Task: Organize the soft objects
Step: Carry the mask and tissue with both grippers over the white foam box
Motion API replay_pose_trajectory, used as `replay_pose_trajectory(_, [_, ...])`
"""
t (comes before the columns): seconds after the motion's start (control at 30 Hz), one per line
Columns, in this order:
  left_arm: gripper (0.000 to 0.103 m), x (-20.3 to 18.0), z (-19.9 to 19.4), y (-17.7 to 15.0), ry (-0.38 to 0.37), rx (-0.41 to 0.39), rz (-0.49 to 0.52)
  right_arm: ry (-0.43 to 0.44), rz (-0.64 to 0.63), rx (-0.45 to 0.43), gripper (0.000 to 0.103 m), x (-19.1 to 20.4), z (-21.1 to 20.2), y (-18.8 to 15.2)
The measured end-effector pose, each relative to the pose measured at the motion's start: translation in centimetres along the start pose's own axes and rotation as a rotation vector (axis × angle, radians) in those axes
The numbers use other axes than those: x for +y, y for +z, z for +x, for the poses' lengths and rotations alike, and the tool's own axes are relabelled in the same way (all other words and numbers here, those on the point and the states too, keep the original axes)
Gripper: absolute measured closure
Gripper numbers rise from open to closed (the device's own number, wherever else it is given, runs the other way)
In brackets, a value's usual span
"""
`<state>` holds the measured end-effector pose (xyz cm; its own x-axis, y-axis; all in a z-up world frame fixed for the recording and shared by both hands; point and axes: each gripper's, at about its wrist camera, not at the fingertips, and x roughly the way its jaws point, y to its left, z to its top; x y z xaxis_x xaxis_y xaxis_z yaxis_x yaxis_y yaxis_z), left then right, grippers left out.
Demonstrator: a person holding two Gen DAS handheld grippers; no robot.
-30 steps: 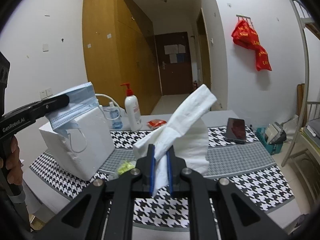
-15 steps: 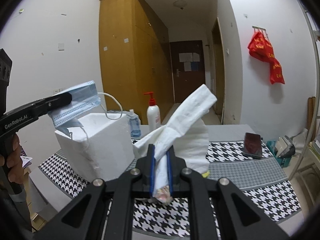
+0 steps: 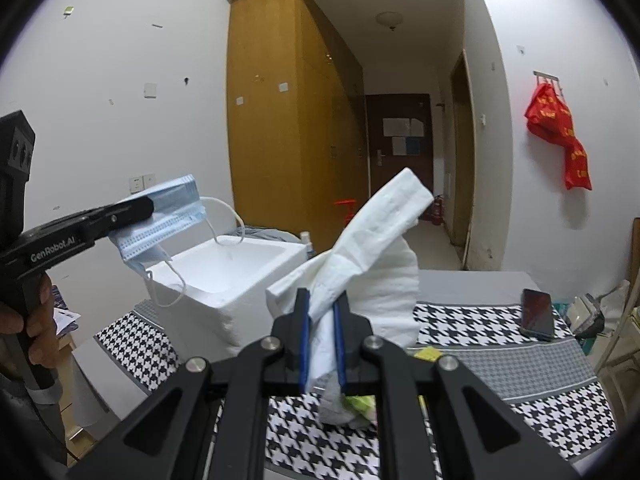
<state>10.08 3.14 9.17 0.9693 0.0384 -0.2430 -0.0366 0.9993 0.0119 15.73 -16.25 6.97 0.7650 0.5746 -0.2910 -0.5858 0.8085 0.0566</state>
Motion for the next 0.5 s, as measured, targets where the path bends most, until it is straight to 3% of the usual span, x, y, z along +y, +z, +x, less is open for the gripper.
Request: replay_pose_trajectory(0.5, [0.095,4.2,-1.2,-1.3,0.096,0.005,-0.056,0.056,-0.072,0.014,0.089,4.1,1.9,1.0])
